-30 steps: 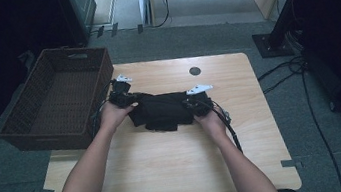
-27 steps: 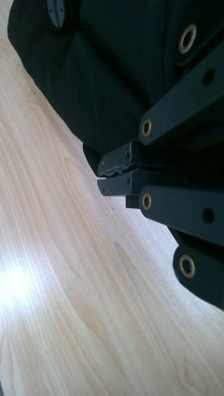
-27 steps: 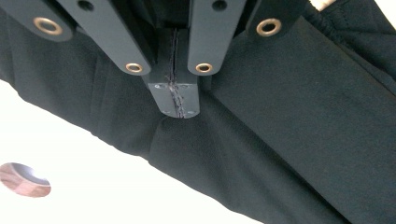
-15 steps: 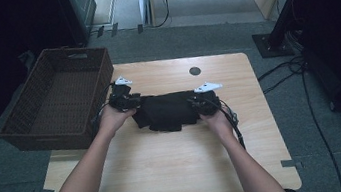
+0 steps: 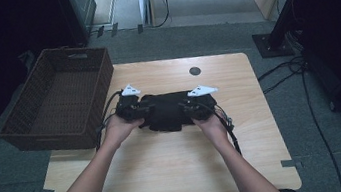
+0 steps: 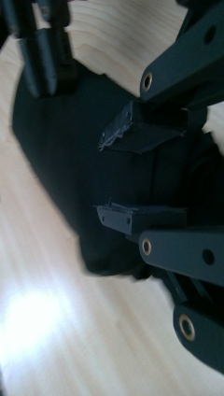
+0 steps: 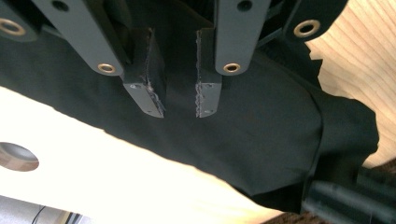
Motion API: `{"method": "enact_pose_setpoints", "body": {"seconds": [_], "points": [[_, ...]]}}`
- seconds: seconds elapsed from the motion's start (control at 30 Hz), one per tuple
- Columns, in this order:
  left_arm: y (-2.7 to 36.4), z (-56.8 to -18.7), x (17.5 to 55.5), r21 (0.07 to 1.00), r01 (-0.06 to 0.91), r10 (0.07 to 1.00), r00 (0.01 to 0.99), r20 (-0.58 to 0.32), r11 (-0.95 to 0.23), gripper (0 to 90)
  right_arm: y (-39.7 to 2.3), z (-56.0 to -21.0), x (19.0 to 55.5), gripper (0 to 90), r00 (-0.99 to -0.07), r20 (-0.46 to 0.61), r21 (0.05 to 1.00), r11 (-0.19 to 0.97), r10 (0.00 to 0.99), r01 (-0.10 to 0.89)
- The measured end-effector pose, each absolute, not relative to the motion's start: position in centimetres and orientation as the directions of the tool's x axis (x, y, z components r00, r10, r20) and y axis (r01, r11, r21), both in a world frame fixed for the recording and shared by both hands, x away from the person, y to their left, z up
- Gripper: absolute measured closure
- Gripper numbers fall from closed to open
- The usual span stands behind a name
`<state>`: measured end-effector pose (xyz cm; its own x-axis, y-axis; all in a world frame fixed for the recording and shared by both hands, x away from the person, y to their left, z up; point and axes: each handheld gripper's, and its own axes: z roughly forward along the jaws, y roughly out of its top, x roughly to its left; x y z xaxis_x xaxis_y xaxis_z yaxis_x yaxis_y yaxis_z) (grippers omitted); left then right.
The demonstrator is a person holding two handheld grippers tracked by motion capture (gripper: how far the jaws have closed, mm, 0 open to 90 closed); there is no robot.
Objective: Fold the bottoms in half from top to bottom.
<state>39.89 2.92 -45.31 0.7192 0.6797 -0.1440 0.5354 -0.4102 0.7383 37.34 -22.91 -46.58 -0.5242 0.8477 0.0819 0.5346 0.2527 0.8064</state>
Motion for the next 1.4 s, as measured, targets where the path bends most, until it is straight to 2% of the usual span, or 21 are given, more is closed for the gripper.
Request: {"method": "enact_pose_setpoints", "body": {"seconds": [0.2, 0.33, 0.57, 0.7, 0.8, 0.87, 0.9, 1.0, 1.2, 1.4], "points": [[4.1, -47.8, 38.5, 0.710, 0.579, 0.704, 0.691, -0.165, -0.401, 53.6, -22.6, -48.2, 37.5, 72.4, -0.513, 0.072, 0.769, 0.280, 0.855, 0.575], [4.3, -48.3, 38.0, 0.707, 0.591, 0.701, 0.687, -0.191, -0.387, 51.0, -22.7, -48.9, 37.3, 72.5, -0.509, 0.078, 0.775, 0.269, 0.857, 0.571], [2.9, -48.4, 37.4, 0.707, 0.576, 0.703, 0.694, -0.156, -0.412, 44.7, -22.3, -49.0, 37.3, 73.0, -0.501, 0.059, 0.771, 0.280, 0.863, 0.572], [2.2, -49.3, 37.7, 0.704, 0.574, 0.727, 0.676, -0.119, -0.418, 45.5, -22.2, -49.2, 37.3, 73.1, -0.501, 0.039, 0.773, 0.292, 0.864, 0.563], [2.2, -50.0, 37.9, 0.700, 0.566, 0.729, 0.678, -0.094, -0.436, 52.1, -22.0, -49.3, 37.2, 73.2, -0.500, 0.017, 0.773, 0.306, 0.866, 0.556], [2.3, -50.8, 38.0, 0.683, 0.557, 0.725, 0.686, -0.059, -0.472, 66.9, -22.1, -49.5, 37.2, 73.0, -0.498, 0.003, 0.776, 0.312, 0.867, 0.548], [2.6, -51.0, 38.0, 0.698, 0.554, 0.725, 0.685, -0.071, -0.455, 72.1, -22.2, -49.6, 37.2, 72.9, -0.498, 0.015, 0.777, 0.303, 0.867, 0.551], [2.8, -50.9, 38.1, 0.708, 0.561, 0.726, 0.680, -0.100, -0.428, 80.2, -22.5, -49.8, 37.2, 73.0, -0.498, 0.044, 0.786, 0.278, 0.866, 0.552], [3.4, -50.6, 38.2, 0.719, 0.564, 0.718, 0.684, -0.129, -0.407, 85.5, -22.8, -49.8, 37.3, 73.4, -0.514, 0.047, 0.783, 0.287, 0.857, 0.551], [3.7, -50.5, 38.3, 0.720, 0.557, 0.719, 0.685, -0.116, -0.415, 86.0, -23.0, -49.8, 37.5, 74.9, -0.529, 0.047, 0.783, 0.298, 0.847, 0.546]]}}
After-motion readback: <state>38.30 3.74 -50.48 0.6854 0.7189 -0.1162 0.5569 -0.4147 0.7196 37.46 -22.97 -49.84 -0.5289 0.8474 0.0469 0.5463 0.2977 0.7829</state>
